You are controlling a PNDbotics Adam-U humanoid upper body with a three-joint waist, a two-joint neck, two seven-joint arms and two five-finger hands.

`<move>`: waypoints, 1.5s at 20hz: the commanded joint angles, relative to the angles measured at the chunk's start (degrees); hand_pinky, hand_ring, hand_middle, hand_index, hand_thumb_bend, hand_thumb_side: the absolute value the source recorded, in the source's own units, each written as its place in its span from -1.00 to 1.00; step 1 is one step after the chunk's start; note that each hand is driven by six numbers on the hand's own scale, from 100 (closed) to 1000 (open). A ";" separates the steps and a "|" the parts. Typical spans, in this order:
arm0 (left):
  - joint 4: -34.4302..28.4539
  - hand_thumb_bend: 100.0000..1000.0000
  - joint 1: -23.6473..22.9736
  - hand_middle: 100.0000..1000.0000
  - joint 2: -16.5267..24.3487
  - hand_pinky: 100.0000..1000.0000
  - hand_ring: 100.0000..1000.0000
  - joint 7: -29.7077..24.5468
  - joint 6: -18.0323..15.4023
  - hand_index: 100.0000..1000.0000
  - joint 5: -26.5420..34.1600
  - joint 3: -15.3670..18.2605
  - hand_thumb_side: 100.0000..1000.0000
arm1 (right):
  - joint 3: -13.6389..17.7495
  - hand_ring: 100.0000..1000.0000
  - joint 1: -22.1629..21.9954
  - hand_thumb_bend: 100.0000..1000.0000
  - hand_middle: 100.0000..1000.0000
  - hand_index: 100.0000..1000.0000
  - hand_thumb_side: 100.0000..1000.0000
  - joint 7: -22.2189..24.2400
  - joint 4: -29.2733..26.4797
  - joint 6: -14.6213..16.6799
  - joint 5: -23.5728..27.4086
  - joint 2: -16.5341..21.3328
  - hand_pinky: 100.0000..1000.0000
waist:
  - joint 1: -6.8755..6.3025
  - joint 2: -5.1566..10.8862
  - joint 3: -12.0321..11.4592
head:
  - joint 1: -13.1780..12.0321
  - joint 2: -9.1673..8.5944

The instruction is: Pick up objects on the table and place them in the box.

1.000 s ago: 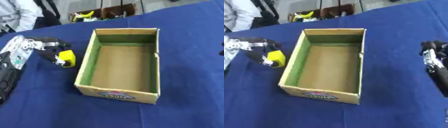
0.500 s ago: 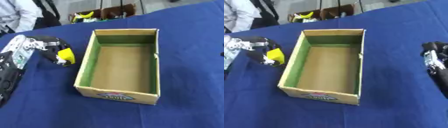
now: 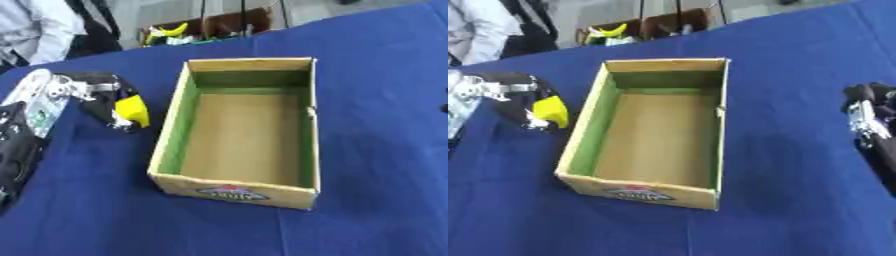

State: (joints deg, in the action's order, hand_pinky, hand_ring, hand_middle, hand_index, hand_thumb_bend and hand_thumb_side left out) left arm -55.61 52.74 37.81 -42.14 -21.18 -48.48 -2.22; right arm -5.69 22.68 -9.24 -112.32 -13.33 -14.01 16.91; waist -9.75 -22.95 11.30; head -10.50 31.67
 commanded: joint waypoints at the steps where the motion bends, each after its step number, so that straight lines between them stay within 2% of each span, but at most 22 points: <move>1: -0.41 -0.88 -0.07 0.21 1.16 -0.09 0.24 0.66 -0.86 0.62 -0.90 0.02 -0.08 | 0.16 0.94 0.47 -1.00 -0.03 0.38 0.45 -0.02 -1.08 -0.06 0.44 0.67 0.78 | 0.46 1.07 -0.11 | -0.20 -0.35; 6: -0.50 -0.88 -0.16 0.21 1.18 -0.09 0.24 2.76 -0.42 0.62 -1.65 -0.23 -0.08 | 0.14 0.94 0.42 -1.00 -0.03 0.38 0.45 -0.01 -1.07 -0.07 0.45 0.64 0.78 | 0.46 1.11 -0.10 | -0.21 -0.31; 7: -0.51 -1.00 -0.11 0.33 1.22 -0.14 0.24 2.89 -0.40 0.59 -1.73 -0.20 0.07 | 0.15 0.94 0.39 -1.00 -0.03 0.38 0.45 -0.02 -1.06 -0.07 0.45 0.64 0.78 | 0.46 1.16 -0.13 | -0.18 -0.29; 8: -1.13 -1.00 0.28 0.36 1.69 -0.15 0.25 3.34 -0.02 0.60 -2.15 0.39 0.11 | 0.18 0.94 0.24 -1.00 -0.03 0.38 0.45 -0.04 -1.03 -0.10 0.44 0.60 0.78 | 0.50 1.34 -0.24 | -0.05 -0.25; 11: -3.71 -1.00 -0.18 0.38 2.13 -0.15 0.25 5.90 1.97 0.60 -3.92 0.63 0.09 | 0.18 0.94 0.09 -1.00 -0.03 0.38 0.45 -0.05 -1.04 -0.08 0.39 0.48 0.78 | 0.54 1.58 -0.34 | 0.01 -0.27; 15: -4.37 -1.00 -0.61 0.48 2.53 -0.13 0.31 9.00 2.88 0.64 -5.14 -0.11 0.05 | 0.19 0.94 -0.08 -1.00 -0.03 0.38 0.45 -0.06 -0.99 -0.11 0.31 0.40 0.78 | 0.61 1.86 -0.46 | 0.17 -0.17; 20: -6.65 -1.00 -0.75 0.60 3.45 -0.08 0.36 8.18 3.28 0.69 -4.13 0.00 0.04 | 0.18 0.94 -0.38 -1.00 -0.03 0.38 0.45 -0.06 -0.96 -0.11 0.25 0.35 0.78 | 0.60 2.26 -0.80 | 0.48 0.11; 30: -12.48 -1.00 -1.34 0.54 4.64 -0.11 0.32 6.61 4.48 0.64 -1.48 0.64 -0.01 | 0.20 0.94 -0.67 -1.00 -0.03 0.38 0.45 -0.14 -0.98 -0.09 0.16 0.21 0.78 | 0.61 2.74 -1.22 | 0.91 0.40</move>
State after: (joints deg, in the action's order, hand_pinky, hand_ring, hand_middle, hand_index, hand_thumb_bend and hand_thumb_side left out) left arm -66.71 50.84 39.80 -35.22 -16.91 -50.46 -2.54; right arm -5.68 21.64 -9.37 -112.32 -13.44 -14.01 16.87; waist -9.58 -21.71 10.20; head -9.70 31.75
